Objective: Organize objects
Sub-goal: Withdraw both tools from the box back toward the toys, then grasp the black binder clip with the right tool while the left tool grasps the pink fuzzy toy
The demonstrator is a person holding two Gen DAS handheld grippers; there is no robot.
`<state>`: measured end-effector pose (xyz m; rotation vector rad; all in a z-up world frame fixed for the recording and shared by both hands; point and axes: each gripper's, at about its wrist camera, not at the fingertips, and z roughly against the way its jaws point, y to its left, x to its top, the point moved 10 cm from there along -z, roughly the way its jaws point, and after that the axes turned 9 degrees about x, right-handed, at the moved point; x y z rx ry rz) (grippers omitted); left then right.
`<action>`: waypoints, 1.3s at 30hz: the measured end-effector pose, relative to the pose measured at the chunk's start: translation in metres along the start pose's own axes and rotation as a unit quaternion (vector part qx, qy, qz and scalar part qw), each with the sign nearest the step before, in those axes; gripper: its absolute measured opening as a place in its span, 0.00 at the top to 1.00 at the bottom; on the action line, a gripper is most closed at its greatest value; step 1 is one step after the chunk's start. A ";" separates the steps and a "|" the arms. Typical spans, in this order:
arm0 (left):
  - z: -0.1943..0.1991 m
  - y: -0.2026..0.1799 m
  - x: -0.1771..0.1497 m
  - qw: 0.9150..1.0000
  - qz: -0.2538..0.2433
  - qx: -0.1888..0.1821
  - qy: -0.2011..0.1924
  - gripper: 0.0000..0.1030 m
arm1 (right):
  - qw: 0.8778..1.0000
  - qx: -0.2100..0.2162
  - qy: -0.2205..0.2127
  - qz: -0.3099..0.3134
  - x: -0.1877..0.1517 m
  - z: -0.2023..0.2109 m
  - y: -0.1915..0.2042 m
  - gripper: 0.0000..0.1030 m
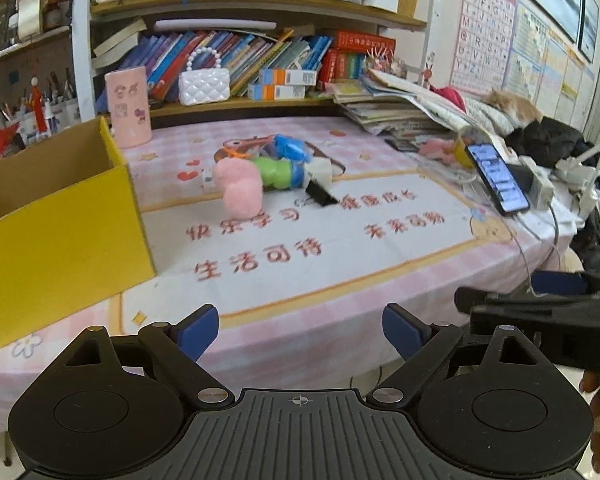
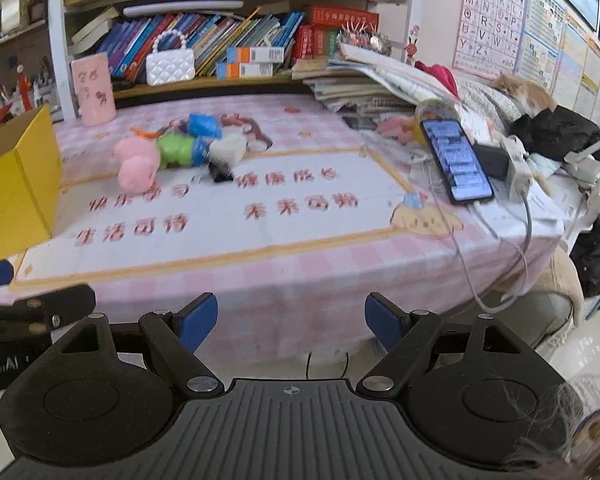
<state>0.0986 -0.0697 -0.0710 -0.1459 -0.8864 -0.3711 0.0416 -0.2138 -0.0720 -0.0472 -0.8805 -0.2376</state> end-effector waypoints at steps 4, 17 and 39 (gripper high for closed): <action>-0.014 -0.004 0.015 0.999 0.014 0.031 -0.003 0.11 | 1.000 0.009 -0.023 0.001 0.026 -0.008 -0.015 0.23; -0.051 -0.019 0.055 0.994 0.038 0.098 -0.009 0.24 | 0.997 0.071 -0.016 0.015 0.060 -0.047 -0.045 0.30; -0.101 -0.038 0.096 0.988 -0.036 0.153 0.002 0.30 | 0.993 0.106 -0.036 0.033 0.085 -0.063 -0.062 0.33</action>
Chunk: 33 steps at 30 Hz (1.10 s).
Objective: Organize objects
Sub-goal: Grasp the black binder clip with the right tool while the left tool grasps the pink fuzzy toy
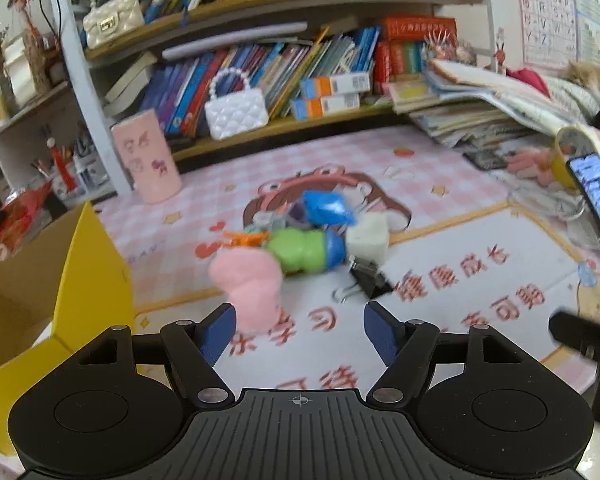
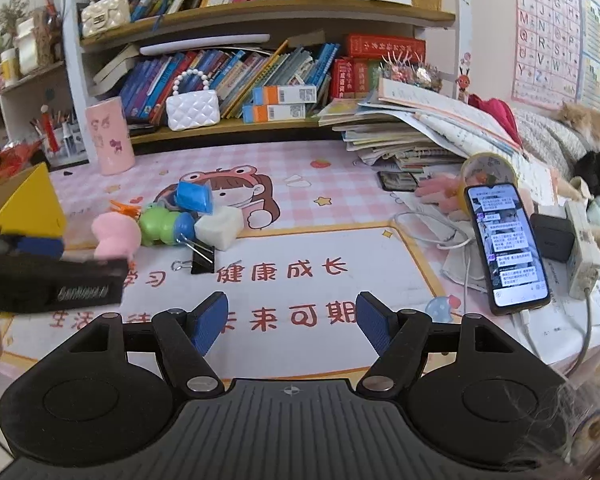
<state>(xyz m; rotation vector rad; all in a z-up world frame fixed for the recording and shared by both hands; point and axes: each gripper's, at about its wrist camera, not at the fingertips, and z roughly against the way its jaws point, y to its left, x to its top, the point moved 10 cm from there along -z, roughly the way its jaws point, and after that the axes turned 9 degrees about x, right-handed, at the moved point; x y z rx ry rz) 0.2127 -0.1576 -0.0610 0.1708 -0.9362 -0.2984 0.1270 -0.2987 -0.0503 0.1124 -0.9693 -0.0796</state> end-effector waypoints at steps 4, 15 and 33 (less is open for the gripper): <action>-0.001 0.009 0.003 0.999 0.035 0.007 -0.005 0.30 | 1.000 0.002 0.007 0.002 -0.003 0.000 0.001 0.33; -0.023 0.054 -0.002 0.991 0.118 0.068 0.014 0.30 | 0.997 0.017 0.014 0.077 0.007 -0.023 0.013 0.33; -0.114 0.039 0.003 0.985 0.110 0.083 0.099 0.19 | 0.970 0.175 0.077 0.149 0.026 -0.153 0.061 0.38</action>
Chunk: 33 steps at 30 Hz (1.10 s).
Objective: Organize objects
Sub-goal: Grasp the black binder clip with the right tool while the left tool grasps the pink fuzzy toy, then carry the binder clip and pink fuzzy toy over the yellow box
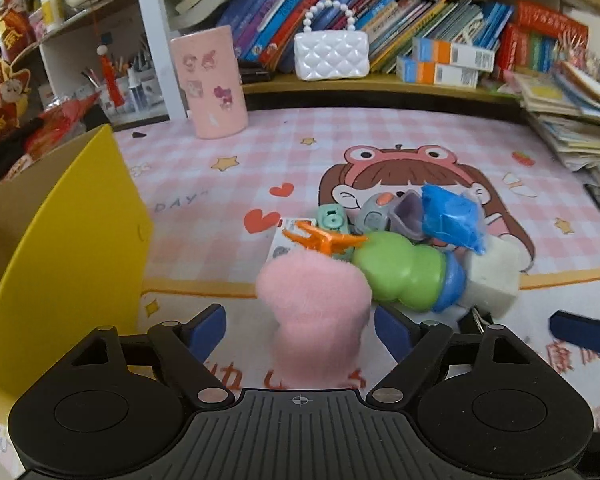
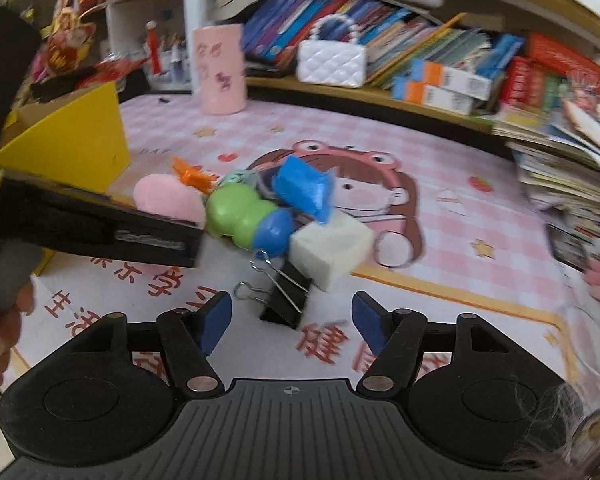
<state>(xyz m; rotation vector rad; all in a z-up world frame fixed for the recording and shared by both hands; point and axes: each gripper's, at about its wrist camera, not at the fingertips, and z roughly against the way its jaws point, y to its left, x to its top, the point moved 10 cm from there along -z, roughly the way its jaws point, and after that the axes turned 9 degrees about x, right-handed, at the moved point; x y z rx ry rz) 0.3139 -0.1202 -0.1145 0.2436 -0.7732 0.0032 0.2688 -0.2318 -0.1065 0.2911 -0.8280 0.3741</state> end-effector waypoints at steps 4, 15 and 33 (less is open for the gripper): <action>-0.016 -0.004 0.000 1.000 0.003 0.009 0.027 0.19 | 1.000 0.012 0.013 0.007 0.003 -0.019 0.001 0.44; -0.006 0.011 -0.018 0.997 0.062 -0.024 0.050 0.61 | 0.996 0.015 0.023 -0.090 -0.003 -0.020 -0.022 0.76; 0.132 0.092 -0.085 0.986 0.149 -0.071 -0.005 0.61 | 0.986 0.045 0.021 -0.158 -0.047 0.090 0.040 0.76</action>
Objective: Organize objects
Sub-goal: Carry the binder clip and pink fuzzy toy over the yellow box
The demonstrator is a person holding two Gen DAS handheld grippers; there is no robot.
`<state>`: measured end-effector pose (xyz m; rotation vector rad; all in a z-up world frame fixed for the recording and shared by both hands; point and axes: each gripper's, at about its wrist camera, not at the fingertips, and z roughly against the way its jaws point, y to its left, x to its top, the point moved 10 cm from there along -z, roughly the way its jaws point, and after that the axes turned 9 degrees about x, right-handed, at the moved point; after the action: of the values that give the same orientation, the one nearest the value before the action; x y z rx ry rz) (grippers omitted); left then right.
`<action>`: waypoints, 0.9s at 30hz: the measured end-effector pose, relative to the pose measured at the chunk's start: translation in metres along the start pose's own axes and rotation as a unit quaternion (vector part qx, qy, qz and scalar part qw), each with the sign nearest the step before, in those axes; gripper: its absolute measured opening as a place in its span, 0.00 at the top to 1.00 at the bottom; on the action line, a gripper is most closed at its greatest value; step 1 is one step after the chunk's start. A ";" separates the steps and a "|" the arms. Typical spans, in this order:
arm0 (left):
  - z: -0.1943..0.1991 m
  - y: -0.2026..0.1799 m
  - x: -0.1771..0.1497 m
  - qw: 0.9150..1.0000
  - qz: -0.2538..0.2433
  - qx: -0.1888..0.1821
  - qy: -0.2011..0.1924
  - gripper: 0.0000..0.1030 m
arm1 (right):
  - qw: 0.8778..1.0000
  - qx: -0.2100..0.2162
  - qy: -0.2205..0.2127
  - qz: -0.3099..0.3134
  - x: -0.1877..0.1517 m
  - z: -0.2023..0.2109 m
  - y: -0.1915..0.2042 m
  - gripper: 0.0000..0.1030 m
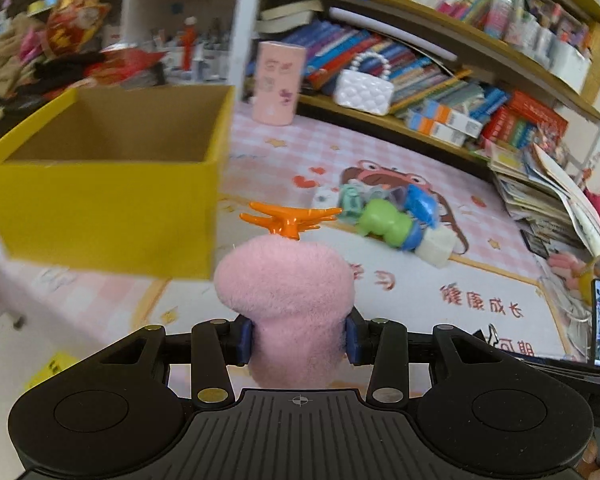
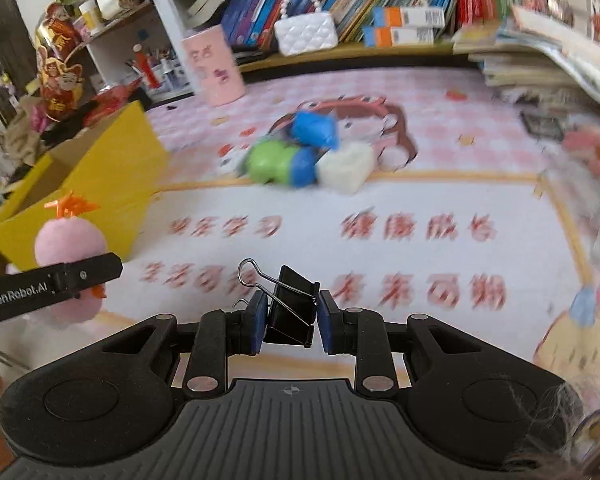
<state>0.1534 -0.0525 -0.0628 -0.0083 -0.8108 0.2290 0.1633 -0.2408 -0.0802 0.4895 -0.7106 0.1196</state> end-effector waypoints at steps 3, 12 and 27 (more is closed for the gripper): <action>0.013 0.019 -0.010 1.000 0.011 0.003 0.000 0.61 | 1.000 0.004 0.001 0.008 -0.010 0.006 0.022 0.76; 0.046 0.078 -0.029 1.000 -0.008 0.006 -0.004 0.61 | 0.999 0.003 0.011 0.044 -0.054 0.006 0.097 0.76; 0.070 0.156 -0.053 1.000 -0.023 -0.006 0.005 0.61 | 0.998 0.004 0.025 0.056 -0.101 -0.012 0.186 0.76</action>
<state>0.0369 0.0833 -0.0671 -0.0015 -0.8010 0.1805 0.0438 -0.0654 -0.0809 0.4521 -0.6892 0.2389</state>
